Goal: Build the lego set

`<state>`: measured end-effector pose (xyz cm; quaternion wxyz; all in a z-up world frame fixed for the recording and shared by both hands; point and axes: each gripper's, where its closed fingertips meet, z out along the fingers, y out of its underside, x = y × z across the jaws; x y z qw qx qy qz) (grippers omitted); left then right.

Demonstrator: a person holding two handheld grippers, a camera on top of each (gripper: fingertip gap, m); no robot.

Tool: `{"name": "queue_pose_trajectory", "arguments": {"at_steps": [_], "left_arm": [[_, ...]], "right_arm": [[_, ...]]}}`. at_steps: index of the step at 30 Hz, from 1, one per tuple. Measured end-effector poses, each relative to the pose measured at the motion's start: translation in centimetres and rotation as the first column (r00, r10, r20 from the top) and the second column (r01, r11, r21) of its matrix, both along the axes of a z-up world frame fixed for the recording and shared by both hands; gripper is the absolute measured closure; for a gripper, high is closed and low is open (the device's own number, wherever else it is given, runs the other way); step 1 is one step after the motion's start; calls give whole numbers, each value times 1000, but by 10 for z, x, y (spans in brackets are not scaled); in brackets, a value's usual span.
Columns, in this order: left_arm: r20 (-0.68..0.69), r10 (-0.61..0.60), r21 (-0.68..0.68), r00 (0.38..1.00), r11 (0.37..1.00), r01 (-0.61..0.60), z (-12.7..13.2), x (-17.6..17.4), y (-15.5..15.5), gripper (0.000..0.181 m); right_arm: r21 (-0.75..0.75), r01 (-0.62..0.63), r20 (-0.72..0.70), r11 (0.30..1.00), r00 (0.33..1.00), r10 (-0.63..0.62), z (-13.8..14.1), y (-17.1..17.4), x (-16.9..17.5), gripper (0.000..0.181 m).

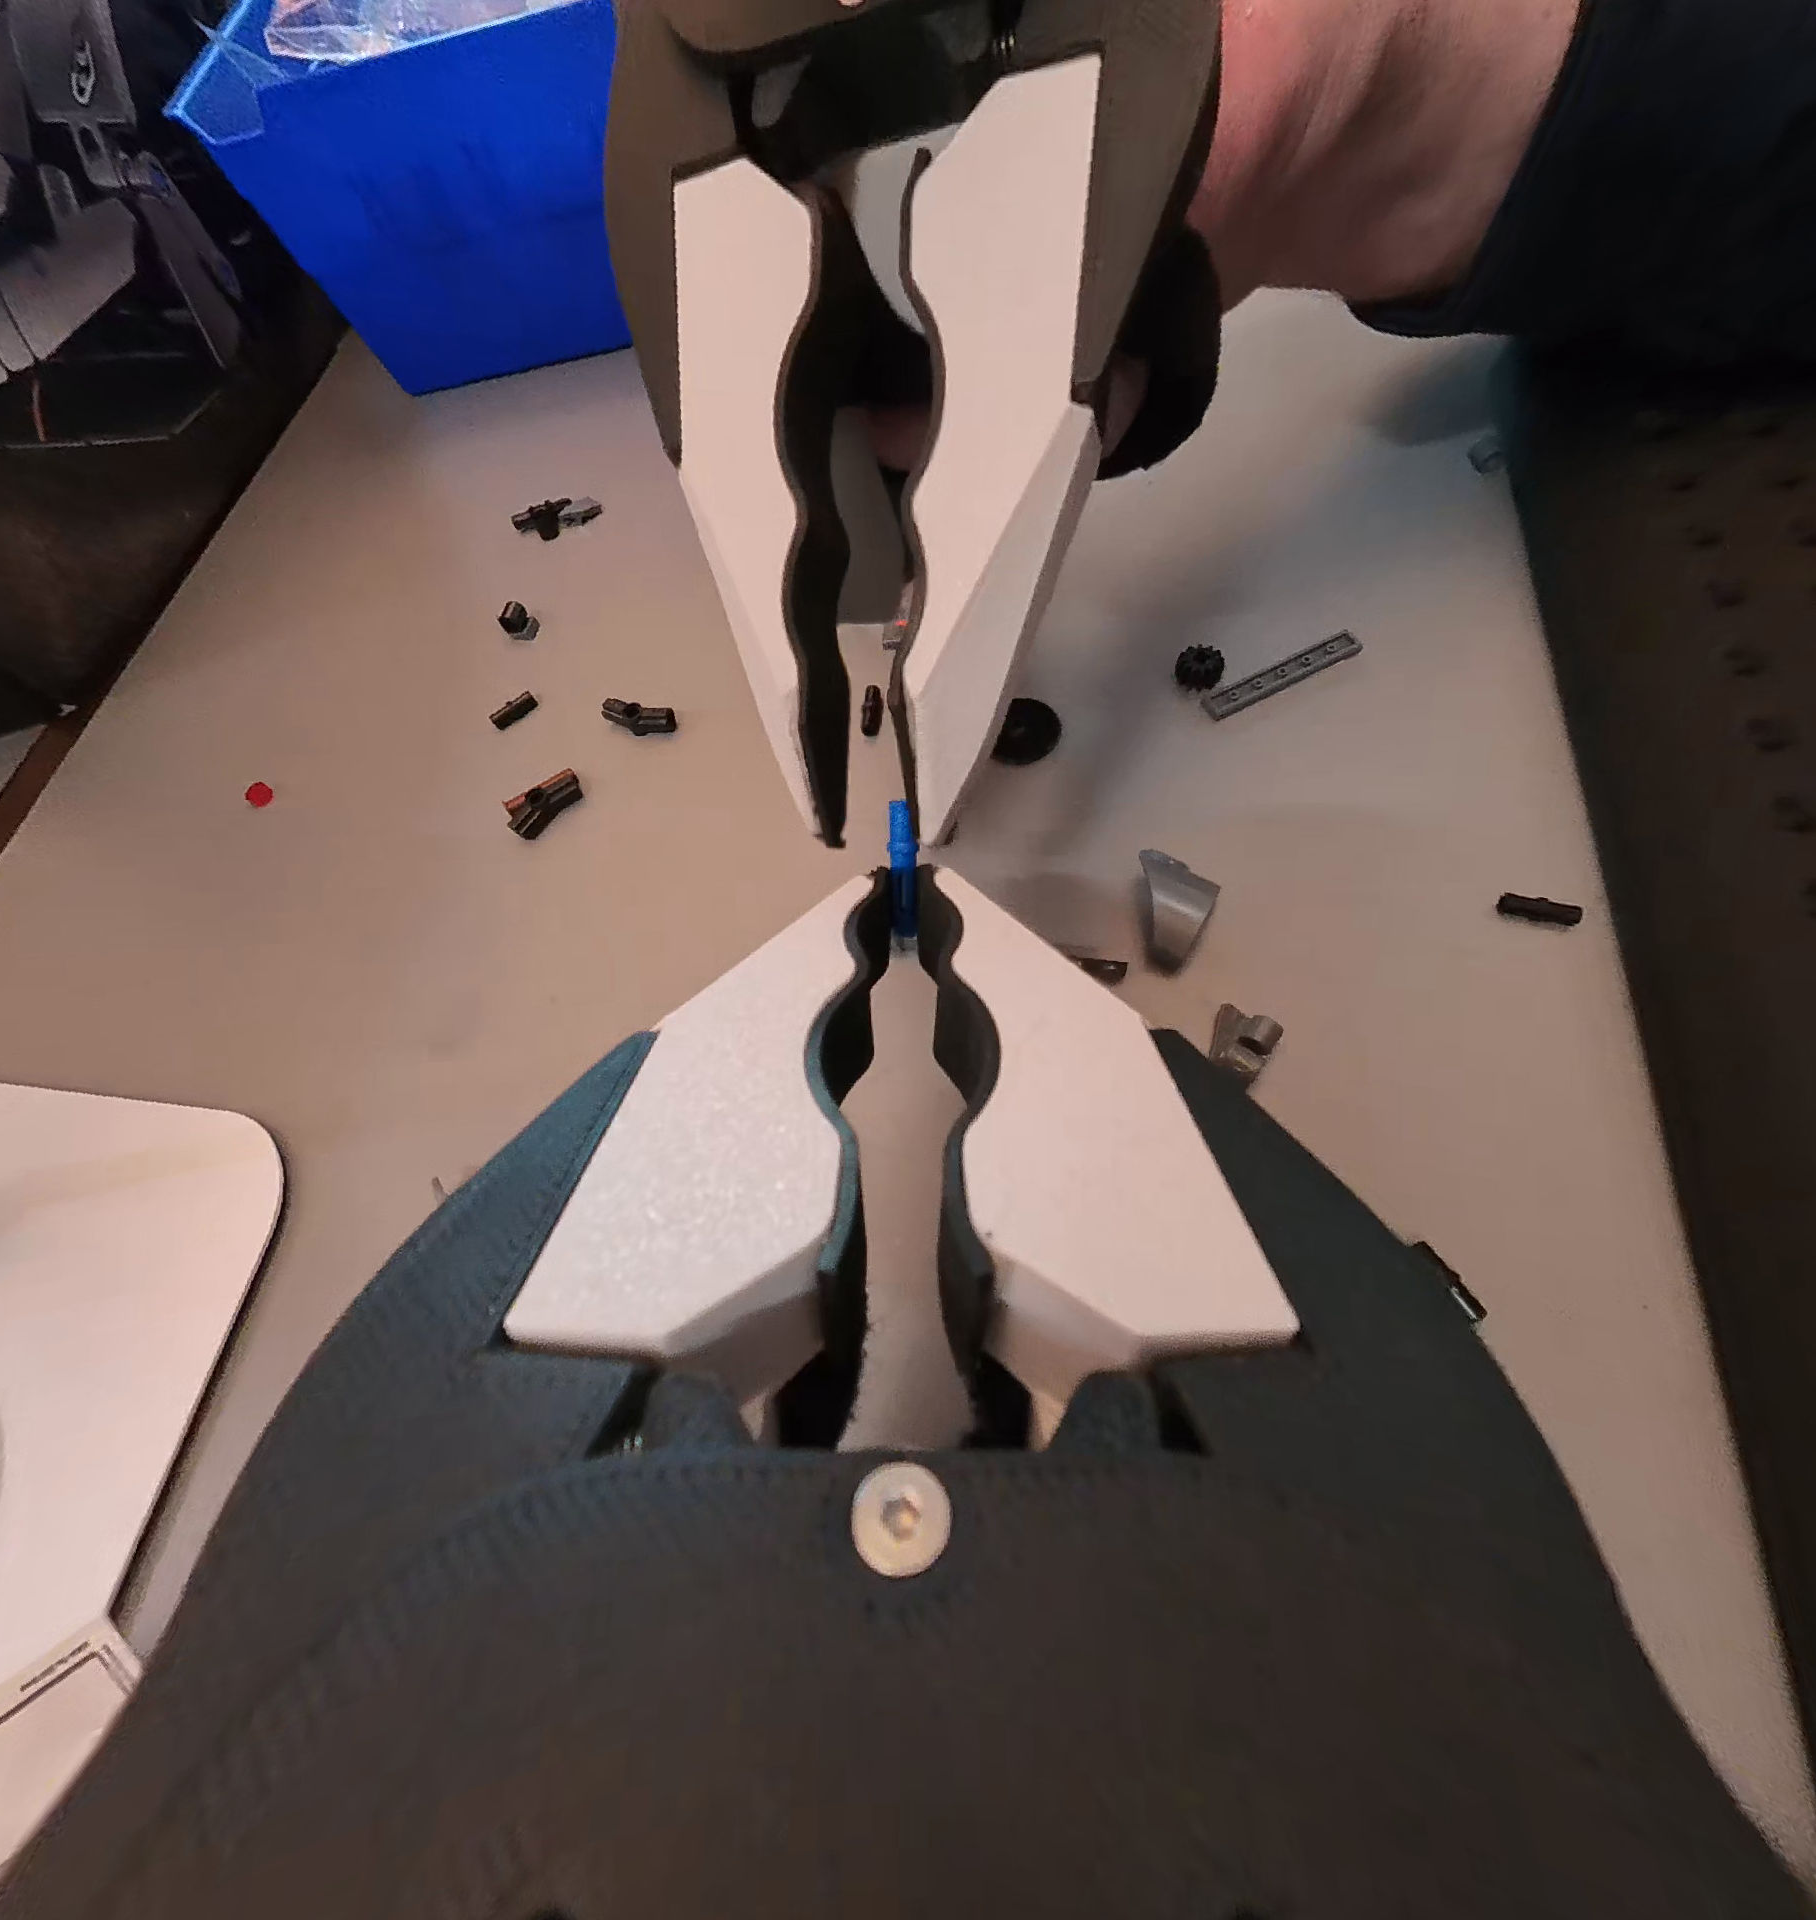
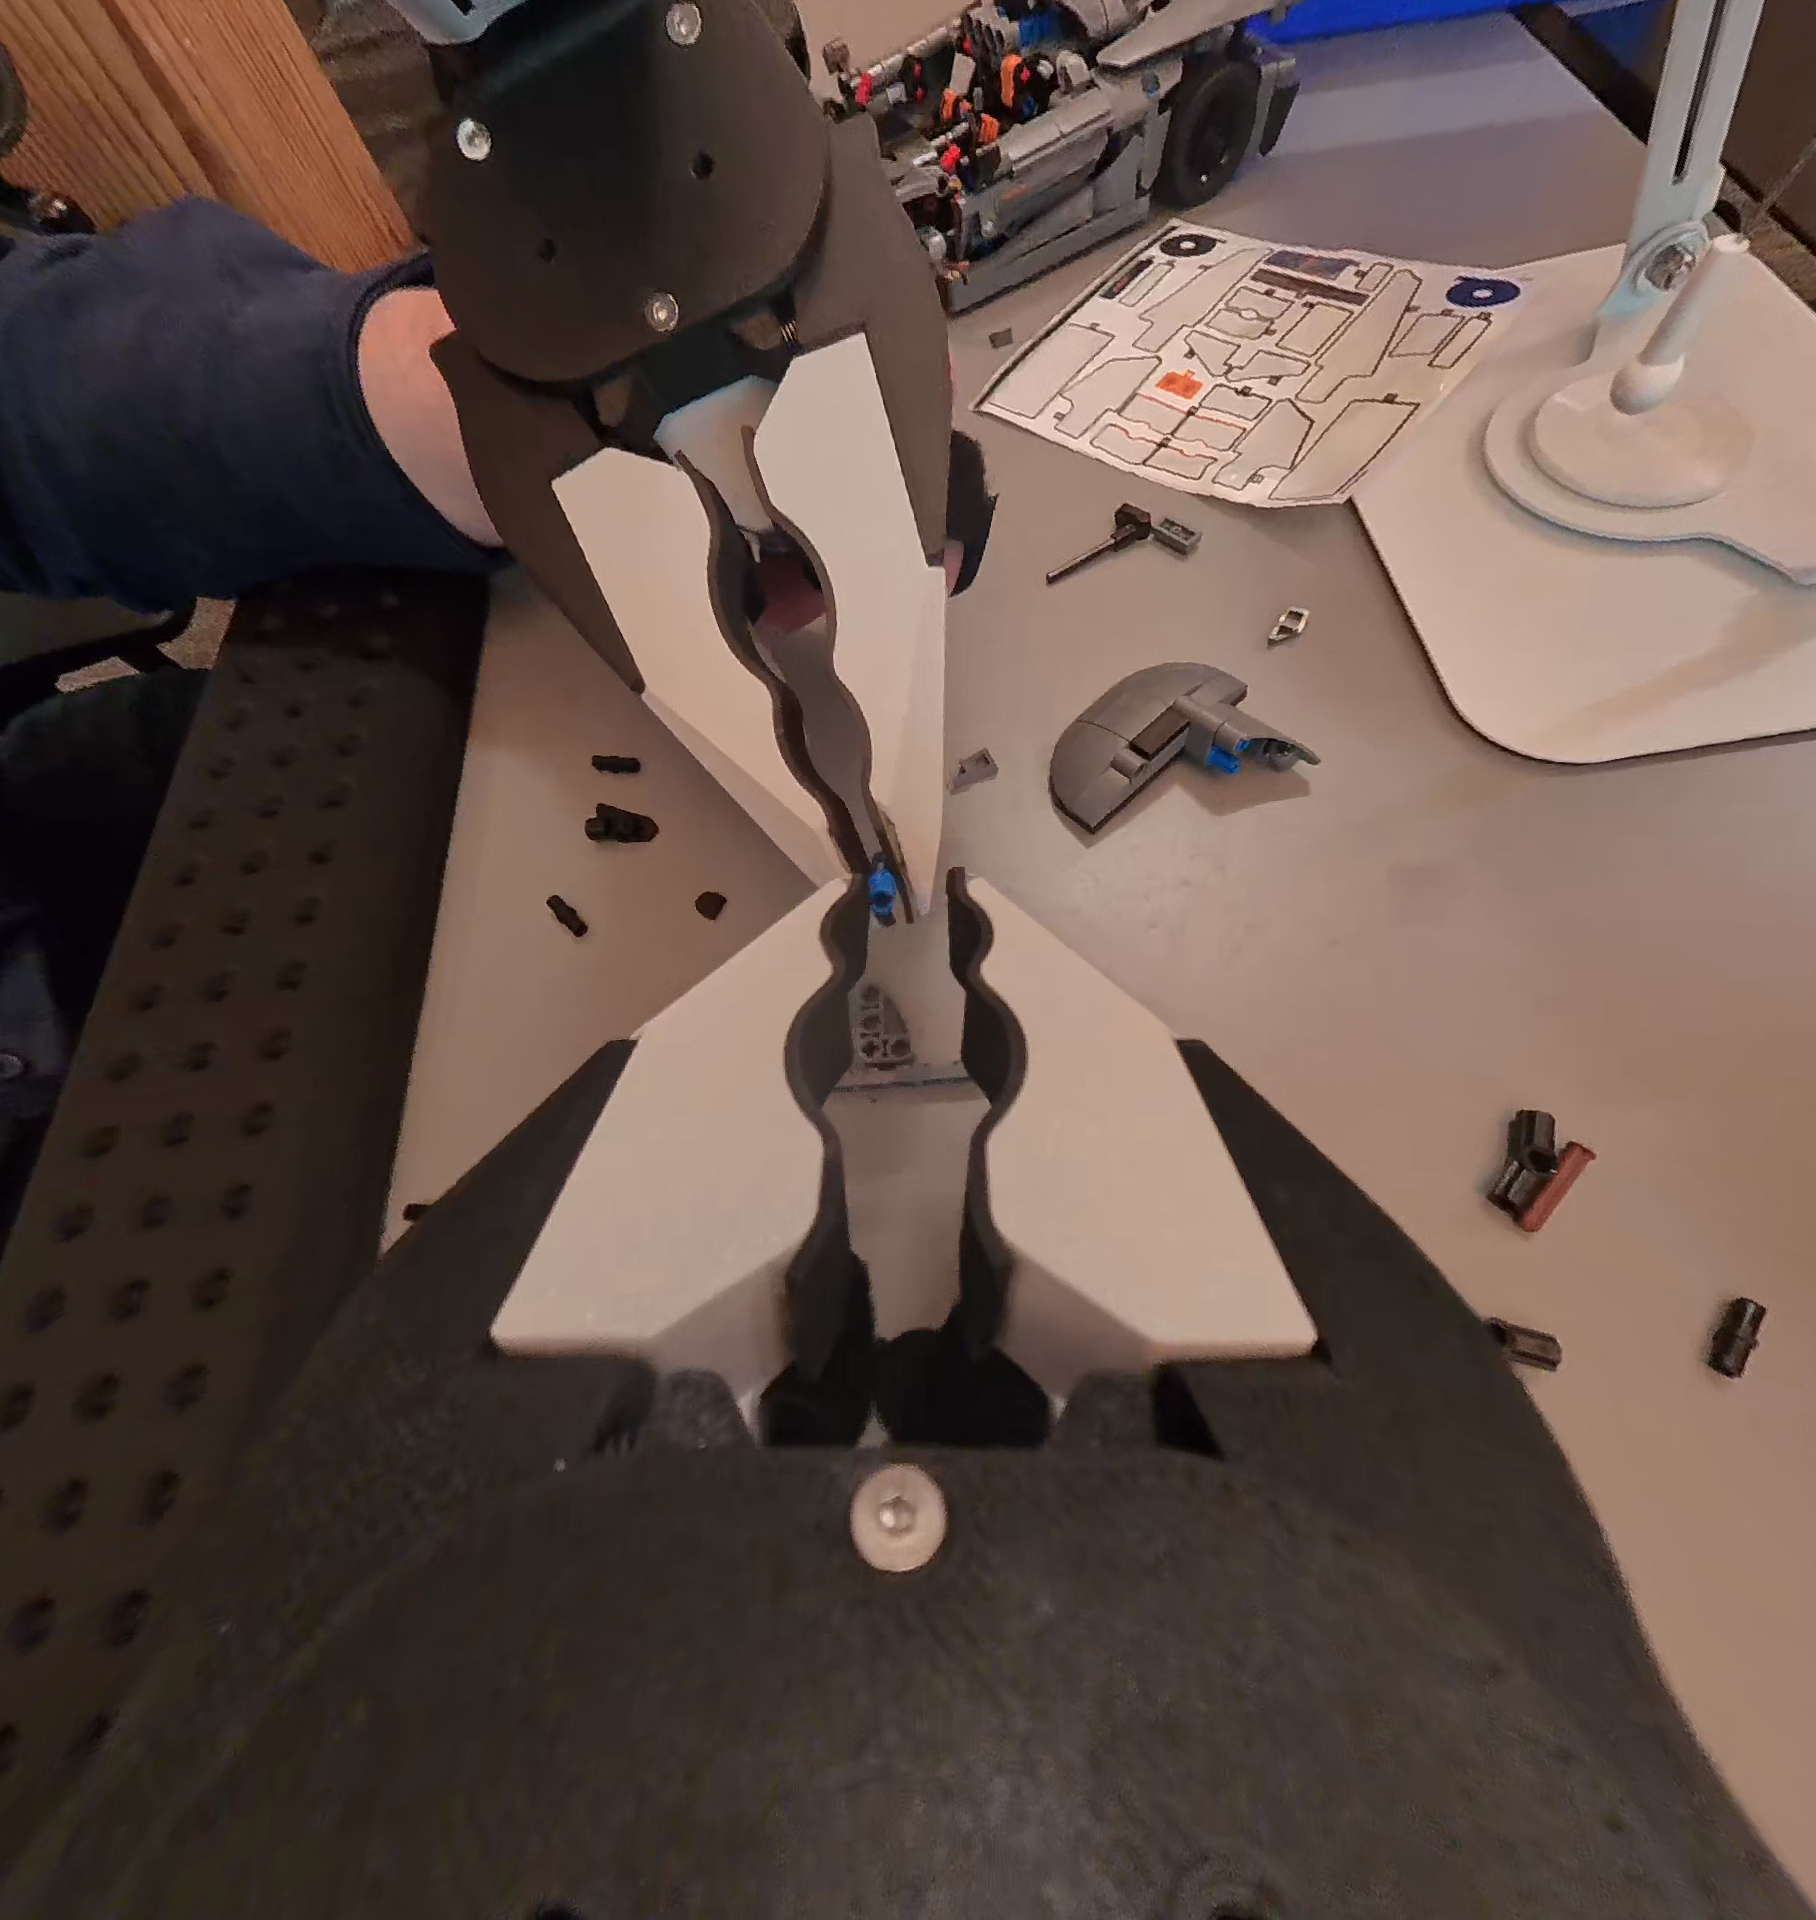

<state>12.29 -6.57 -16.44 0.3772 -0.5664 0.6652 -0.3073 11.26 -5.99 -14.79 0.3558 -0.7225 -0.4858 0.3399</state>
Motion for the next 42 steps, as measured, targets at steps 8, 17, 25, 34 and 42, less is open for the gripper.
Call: {"name": "queue_pose_trajectory", "arguments": {"at_steps": [8, 17, 25, 34, 42], "left_arm": [[-14, -1, -5, 1000, 1000, 1, -5, 1, 0, 180], [-236, -55, -105, 970, 994, 31, -50, -11, -10, 151], [-282, -76, -68, 956, 996, 59, -62, -5, -16, 170], [-270, -90, -74, 959, 995, 72, -62, -5, -15, 170], [-265, -94, -80, 960, 994, 75, -62, -4, -15, 170]], "right_arm": [[-11, -24, 30, 1000, 999, 24, -5, -5, -2, 179], [74, -118, 386, 990, 919, 80, -46, -17, 6, 179], [100, -171, 540, 980, 837, 91, -58, -21, 7, 179], [142, -231, 674, 963, 735, 77, -58, -21, 7, 179], [149, -256, 713, 955, 698, 76, -59, -20, 8, 180]]}}
